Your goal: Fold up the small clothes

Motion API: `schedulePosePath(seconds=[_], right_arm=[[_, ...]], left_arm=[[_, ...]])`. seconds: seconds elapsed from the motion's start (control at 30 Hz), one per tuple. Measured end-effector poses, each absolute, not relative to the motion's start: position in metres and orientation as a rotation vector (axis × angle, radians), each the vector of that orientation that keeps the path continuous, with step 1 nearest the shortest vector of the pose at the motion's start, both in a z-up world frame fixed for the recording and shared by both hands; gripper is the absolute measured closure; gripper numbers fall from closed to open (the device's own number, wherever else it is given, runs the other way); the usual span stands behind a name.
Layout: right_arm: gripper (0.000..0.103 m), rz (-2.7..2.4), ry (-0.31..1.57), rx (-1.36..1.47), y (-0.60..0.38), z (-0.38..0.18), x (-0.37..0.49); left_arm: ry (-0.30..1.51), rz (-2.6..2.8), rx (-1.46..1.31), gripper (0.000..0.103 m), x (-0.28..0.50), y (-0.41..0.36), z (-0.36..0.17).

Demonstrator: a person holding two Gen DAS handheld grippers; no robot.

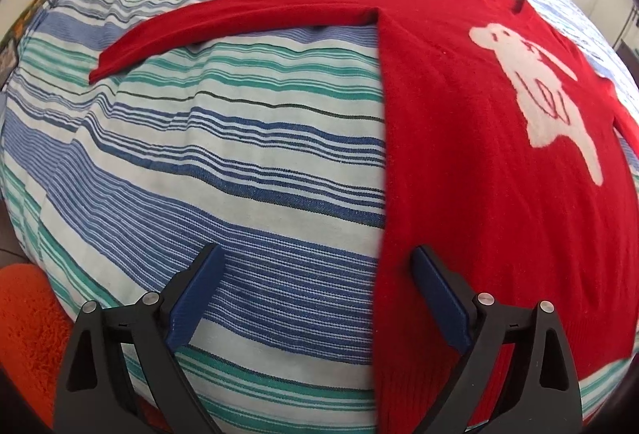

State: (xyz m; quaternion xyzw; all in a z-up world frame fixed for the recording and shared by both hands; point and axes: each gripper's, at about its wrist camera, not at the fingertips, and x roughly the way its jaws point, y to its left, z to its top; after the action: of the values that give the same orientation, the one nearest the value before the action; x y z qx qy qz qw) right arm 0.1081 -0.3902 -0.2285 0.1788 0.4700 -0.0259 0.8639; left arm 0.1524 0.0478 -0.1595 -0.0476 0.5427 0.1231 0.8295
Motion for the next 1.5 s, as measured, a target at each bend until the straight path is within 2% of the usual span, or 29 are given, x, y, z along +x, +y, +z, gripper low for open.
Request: schedulePosePath(seconds=[1.1, 1.5], right_arm=[[0.000, -0.055, 0.989, 0.274, -0.377, -0.233, 0.108], [0.000, -0.055, 0.981, 0.264, -0.375, -0.235, 0.108]], left_arm=[[1.146, 0.257, -0.260, 0.006, 0.152, 0.075, -0.157], [1.158, 0.265, -0.198, 0.005, 0.154, 0.066, -0.161]])
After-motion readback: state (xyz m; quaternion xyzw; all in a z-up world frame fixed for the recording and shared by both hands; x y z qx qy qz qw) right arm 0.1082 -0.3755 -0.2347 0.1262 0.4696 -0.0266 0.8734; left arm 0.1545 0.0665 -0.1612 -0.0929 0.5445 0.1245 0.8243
